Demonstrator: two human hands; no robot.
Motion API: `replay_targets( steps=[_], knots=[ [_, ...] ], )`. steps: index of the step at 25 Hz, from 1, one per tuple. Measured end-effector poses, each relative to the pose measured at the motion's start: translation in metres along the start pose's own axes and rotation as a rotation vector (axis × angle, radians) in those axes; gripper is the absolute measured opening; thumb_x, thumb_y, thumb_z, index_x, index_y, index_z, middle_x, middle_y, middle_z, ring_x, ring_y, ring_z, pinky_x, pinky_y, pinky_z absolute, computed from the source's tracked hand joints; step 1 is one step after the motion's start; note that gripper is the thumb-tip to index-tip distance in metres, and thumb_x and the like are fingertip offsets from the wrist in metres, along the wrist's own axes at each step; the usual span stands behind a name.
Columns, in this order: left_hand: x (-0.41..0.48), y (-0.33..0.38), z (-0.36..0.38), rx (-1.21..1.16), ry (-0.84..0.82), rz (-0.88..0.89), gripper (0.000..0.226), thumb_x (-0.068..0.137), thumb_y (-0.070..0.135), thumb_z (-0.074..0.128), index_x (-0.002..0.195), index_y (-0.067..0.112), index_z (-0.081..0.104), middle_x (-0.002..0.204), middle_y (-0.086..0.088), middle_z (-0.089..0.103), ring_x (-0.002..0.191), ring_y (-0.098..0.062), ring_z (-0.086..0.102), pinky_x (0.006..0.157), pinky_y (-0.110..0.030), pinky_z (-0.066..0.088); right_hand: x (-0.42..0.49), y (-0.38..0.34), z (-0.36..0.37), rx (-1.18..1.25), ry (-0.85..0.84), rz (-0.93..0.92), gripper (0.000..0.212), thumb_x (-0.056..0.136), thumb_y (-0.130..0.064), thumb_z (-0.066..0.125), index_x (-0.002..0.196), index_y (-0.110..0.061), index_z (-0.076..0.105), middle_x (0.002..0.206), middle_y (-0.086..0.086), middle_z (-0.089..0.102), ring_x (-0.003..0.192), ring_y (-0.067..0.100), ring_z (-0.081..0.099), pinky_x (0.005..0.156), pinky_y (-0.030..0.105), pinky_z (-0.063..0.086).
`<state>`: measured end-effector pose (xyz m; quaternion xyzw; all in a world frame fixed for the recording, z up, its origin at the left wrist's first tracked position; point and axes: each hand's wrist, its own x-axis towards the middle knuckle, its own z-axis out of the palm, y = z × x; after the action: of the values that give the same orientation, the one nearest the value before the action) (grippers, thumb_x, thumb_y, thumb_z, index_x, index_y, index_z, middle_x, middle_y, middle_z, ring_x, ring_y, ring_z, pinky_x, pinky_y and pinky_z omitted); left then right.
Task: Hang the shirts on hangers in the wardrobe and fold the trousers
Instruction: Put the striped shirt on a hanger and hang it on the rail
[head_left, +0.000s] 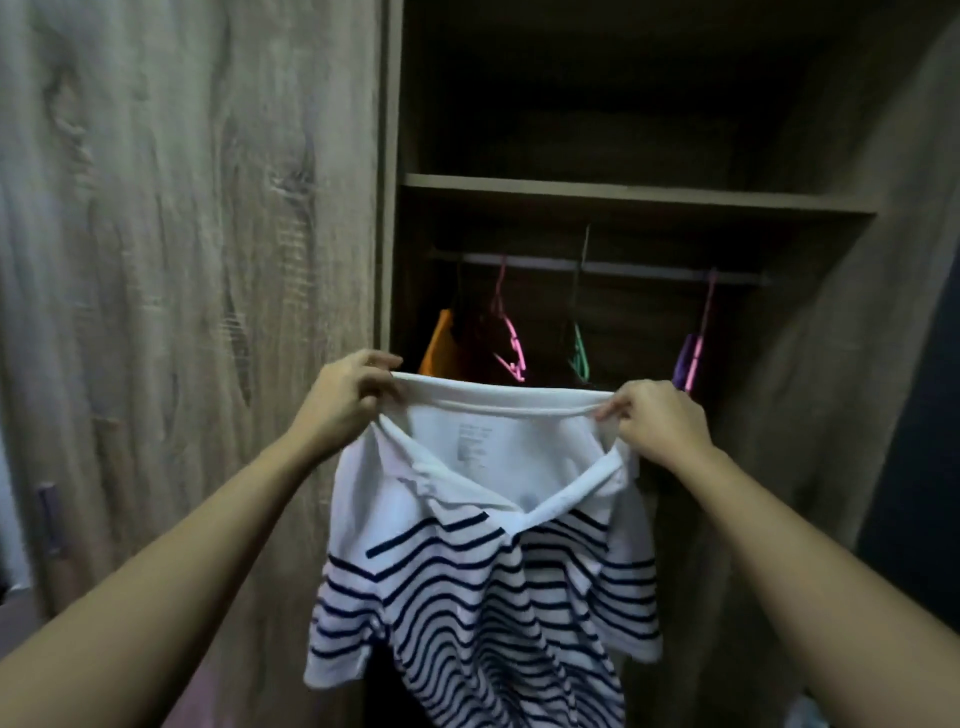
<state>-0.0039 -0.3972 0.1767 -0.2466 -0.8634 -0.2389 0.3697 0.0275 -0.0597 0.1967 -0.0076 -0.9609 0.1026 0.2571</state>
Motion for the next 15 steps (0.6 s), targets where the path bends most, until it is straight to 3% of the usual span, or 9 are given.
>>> replay_targets(
  steps=[4, 8, 10, 13, 15],
  knots=[
    [-0.004, 0.018, 0.045, 0.198, -0.209, -0.181, 0.038, 0.076, 0.005, 0.052, 0.110, 0.016, 0.062, 0.112, -0.006, 0.060, 0.102, -0.030, 0.057, 0.073, -0.039, 0.048, 0.000, 0.017, 0.008, -0.009, -0.130, 0.002, 0.042, 0.079, -0.010, 0.048, 0.075, -0.046, 0.069, 0.110, -0.011, 0.067, 0.108, 0.018, 0.058, 0.085, 0.034, 0.050],
    [0.012, 0.043, 0.076, 0.203, -0.360, -0.120, 0.046, 0.079, 0.003, 0.052, 0.124, 0.006, 0.044, 0.121, -0.008, 0.043, 0.106, -0.027, 0.049, 0.067, -0.034, 0.038, 0.008, 0.038, 0.009, 0.087, -0.168, 0.069, 0.047, 0.080, -0.005, 0.042, 0.082, -0.044, 0.068, 0.120, -0.007, 0.062, 0.107, 0.021, 0.059, 0.085, 0.033, 0.051],
    [0.023, 0.048, 0.082, 0.132, -0.413, -0.118, 0.036, 0.078, 0.002, 0.053, 0.112, 0.013, 0.058, 0.109, -0.003, 0.052, 0.100, -0.022, 0.055, 0.071, -0.028, 0.044, 0.013, 0.050, 0.009, 0.129, -0.180, 0.108, 0.046, 0.081, -0.003, 0.044, 0.093, -0.037, 0.071, 0.120, 0.002, 0.060, 0.105, 0.026, 0.059, 0.084, 0.033, 0.051],
    [0.042, 0.052, 0.080, -0.015, -0.355, -0.262, 0.028, 0.075, -0.005, 0.047, 0.081, 0.015, 0.065, 0.073, 0.008, 0.055, 0.068, -0.009, 0.055, 0.053, -0.011, 0.037, 0.016, 0.061, 0.013, 0.219, -0.164, 0.124, 0.040, 0.081, 0.000, 0.046, 0.095, -0.026, 0.074, 0.119, 0.009, 0.061, 0.106, 0.028, 0.058, 0.088, 0.028, 0.048],
    [0.051, 0.053, 0.084, -0.081, -0.392, -0.257, 0.021, 0.076, 0.000, 0.049, 0.079, 0.016, 0.063, 0.076, 0.003, 0.061, 0.068, -0.010, 0.055, 0.054, -0.011, 0.039, 0.021, 0.062, 0.018, 0.259, -0.162, 0.109, 0.036, 0.083, -0.002, 0.047, 0.099, -0.020, 0.073, 0.119, 0.010, 0.062, 0.108, 0.029, 0.057, 0.092, 0.030, 0.048]
  ],
)
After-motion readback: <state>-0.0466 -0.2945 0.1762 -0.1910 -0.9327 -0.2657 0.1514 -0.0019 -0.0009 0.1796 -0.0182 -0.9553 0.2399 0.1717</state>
